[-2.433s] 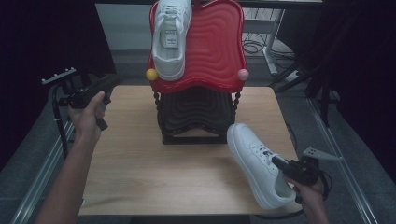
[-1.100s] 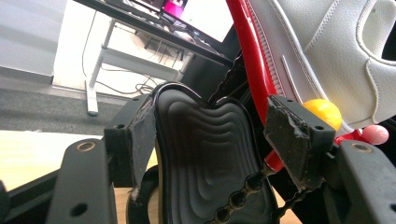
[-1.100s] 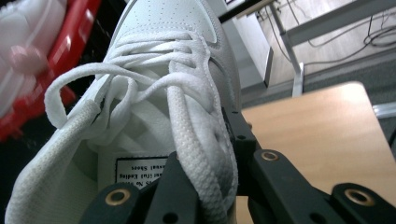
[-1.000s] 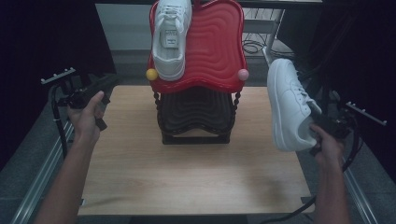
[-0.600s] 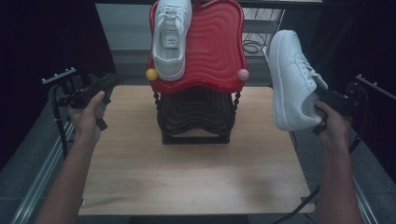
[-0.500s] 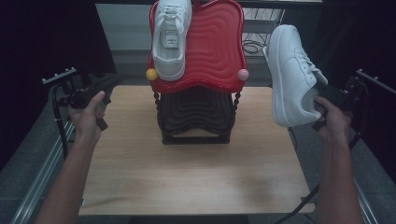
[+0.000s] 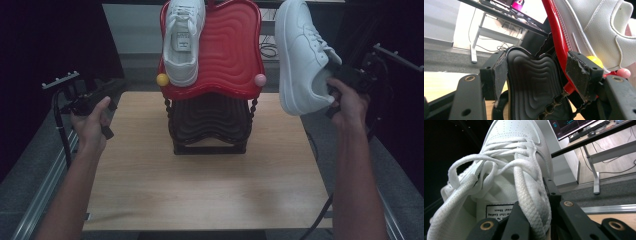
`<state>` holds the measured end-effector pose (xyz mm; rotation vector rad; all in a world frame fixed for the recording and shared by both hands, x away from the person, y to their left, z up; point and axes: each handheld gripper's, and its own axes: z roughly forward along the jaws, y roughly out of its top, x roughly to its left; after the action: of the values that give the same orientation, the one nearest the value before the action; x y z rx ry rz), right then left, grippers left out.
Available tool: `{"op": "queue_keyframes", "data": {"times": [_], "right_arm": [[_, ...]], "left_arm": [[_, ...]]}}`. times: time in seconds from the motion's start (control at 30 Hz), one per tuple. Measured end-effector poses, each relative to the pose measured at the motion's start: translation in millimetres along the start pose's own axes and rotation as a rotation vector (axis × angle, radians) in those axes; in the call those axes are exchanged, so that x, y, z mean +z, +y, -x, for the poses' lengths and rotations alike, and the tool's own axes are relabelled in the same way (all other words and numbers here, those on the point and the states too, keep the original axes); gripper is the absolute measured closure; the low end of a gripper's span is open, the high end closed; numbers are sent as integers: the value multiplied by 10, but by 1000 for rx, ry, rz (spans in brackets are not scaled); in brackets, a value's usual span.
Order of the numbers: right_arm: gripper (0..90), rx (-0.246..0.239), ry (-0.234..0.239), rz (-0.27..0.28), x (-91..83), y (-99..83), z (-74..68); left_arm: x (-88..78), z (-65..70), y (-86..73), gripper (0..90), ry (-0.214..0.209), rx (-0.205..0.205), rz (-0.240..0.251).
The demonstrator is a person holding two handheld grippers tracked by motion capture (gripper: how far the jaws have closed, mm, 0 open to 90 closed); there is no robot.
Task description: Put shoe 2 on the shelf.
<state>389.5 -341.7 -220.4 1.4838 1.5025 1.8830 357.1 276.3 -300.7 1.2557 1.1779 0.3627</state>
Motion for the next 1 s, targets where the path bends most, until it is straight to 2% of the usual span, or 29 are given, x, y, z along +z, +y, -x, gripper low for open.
{"op": "queue_keyframes", "data": {"times": [0.3,0.63,1.0], "right_arm": [[843,-7,21,-4,268,183,-358],[842,4,28,-10,578,248,-599],[839,21,12,-15,904,230,-823]], "left_arm": [[-1,6,0,338,3,-2,-1],[-16,23,31,337,4,6,-2],[-26,41,51,337,4,17,-1]]}}
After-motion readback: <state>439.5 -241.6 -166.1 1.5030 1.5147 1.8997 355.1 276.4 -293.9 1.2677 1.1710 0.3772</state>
